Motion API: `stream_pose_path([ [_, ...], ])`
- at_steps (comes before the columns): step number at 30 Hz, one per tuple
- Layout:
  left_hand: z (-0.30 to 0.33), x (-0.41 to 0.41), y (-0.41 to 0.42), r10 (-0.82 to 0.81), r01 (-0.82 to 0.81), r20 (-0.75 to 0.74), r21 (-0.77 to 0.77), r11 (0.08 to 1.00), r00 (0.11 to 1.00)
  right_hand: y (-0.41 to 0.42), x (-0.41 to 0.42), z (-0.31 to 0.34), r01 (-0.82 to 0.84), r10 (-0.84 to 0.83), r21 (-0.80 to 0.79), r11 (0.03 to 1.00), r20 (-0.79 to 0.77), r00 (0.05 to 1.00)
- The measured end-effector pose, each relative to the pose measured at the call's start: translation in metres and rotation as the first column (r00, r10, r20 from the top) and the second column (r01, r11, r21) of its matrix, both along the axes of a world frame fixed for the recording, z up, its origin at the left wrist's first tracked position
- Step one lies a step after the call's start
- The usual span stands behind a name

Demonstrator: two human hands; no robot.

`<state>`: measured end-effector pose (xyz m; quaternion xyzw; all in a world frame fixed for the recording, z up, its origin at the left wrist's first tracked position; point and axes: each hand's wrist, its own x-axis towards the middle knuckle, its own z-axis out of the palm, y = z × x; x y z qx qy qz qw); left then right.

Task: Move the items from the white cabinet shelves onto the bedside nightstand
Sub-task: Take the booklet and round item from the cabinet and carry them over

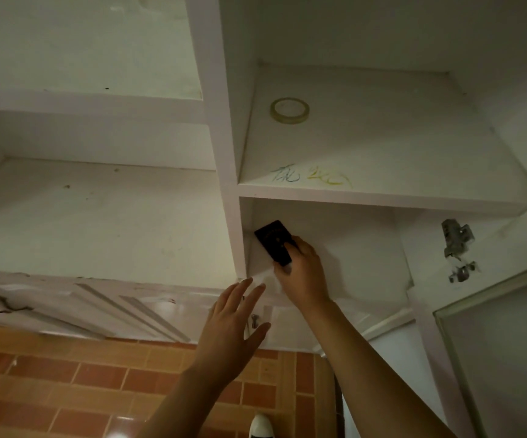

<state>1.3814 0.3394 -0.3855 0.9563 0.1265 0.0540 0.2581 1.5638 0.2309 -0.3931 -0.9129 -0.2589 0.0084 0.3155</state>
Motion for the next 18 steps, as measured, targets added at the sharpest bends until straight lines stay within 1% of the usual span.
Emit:
stream_pose_path([
  [4,0.000,0.004,-0.004,-0.018,0.018,0.013,-0.003,1.000,1.000,-0.021,-0.022,-0.002,-0.001,0.001,0.008,1.000,0.005,1.000],
  [7,-0.004,0.007,-0.008,-0.040,0.040,-0.012,-0.002,0.999,0.999,-0.039,-0.044,-0.004,0.012,-0.012,-0.008,1.000,0.013,1.000],
  [12,-0.008,0.018,-0.020,-0.072,0.072,-0.010,0.024,0.997,0.997,-0.059,-0.066,-0.011,0.048,-0.049,-0.024,0.999,-0.074,0.996],
  [15,-0.010,0.028,-0.027,-0.057,0.057,0.004,0.046,0.997,0.998,-0.064,-0.061,-0.009,0.011,-0.014,-0.029,1.000,-0.094,0.995],
  [18,-0.012,0.036,-0.028,-0.030,0.031,-0.018,0.069,0.997,0.999,-0.072,-0.054,-0.009,-0.040,0.038,-0.020,0.999,-0.111,0.993],
])
